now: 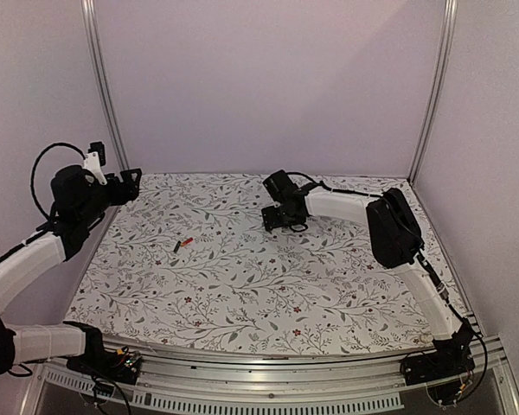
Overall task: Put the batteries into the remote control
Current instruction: Pick up the remote control from the center of the board, then pass from the right arm to the left, then pass from the left arm to the right
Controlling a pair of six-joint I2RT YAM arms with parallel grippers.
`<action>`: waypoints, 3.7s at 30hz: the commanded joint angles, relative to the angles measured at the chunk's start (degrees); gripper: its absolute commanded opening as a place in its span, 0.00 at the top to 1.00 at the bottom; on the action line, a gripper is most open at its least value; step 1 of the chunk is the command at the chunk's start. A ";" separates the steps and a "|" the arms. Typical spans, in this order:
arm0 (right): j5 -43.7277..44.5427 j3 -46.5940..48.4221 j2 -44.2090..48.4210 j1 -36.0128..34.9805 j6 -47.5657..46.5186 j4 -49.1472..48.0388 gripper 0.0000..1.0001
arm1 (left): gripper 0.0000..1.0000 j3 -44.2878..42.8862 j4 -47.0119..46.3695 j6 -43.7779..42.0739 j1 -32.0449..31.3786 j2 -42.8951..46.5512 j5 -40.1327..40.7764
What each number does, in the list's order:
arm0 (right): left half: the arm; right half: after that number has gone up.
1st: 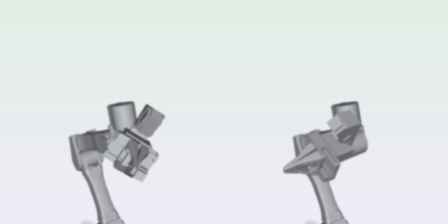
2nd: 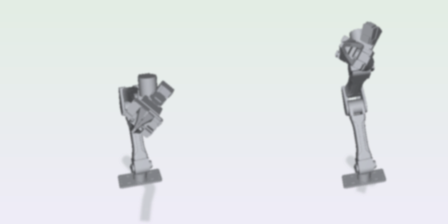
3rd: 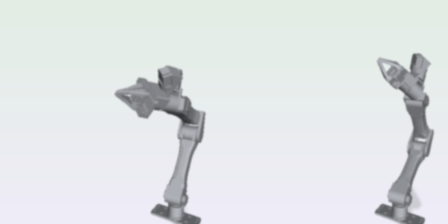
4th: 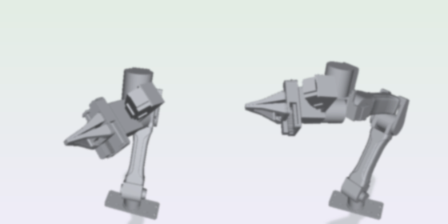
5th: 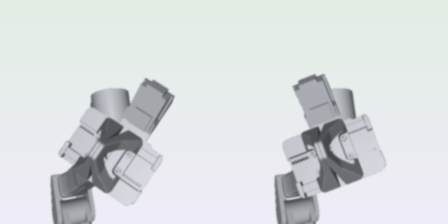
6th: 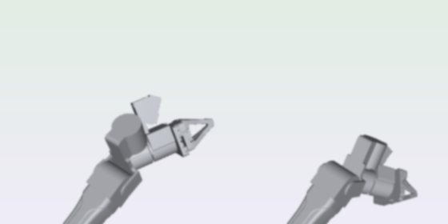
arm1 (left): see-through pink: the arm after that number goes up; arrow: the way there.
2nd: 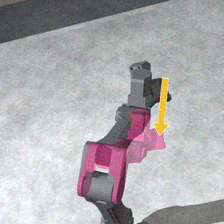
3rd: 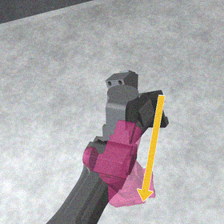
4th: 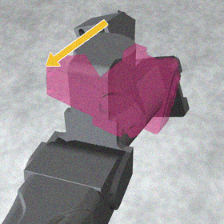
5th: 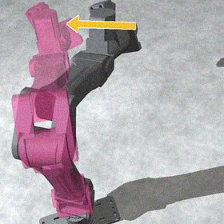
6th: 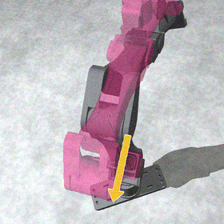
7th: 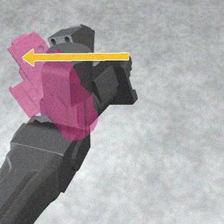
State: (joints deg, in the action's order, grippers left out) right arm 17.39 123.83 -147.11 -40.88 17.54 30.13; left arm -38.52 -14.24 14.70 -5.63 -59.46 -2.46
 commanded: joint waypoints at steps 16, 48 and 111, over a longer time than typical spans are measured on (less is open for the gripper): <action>-13.25 -17.84 18.94 -0.22 -15.74 -9.04 0.86 | 0.12 4.39 -11.67 0.28 -1.31 4.64 -18.92; -65.99 -36.11 43.70 -9.61 -20.18 -41.41 1.00 | 0.19 -3.92 -26.01 8.10 -22.85 -4.25 -41.23; 0.23 -26.26 44.25 -26.35 -40.01 -21.49 0.88 | 0.99 -7.92 -1.50 20.01 -42.17 8.33 2.29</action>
State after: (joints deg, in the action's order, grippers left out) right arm 16.86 95.11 -102.52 -68.66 -25.71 5.28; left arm -46.48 -13.61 36.27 -46.98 -53.93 0.95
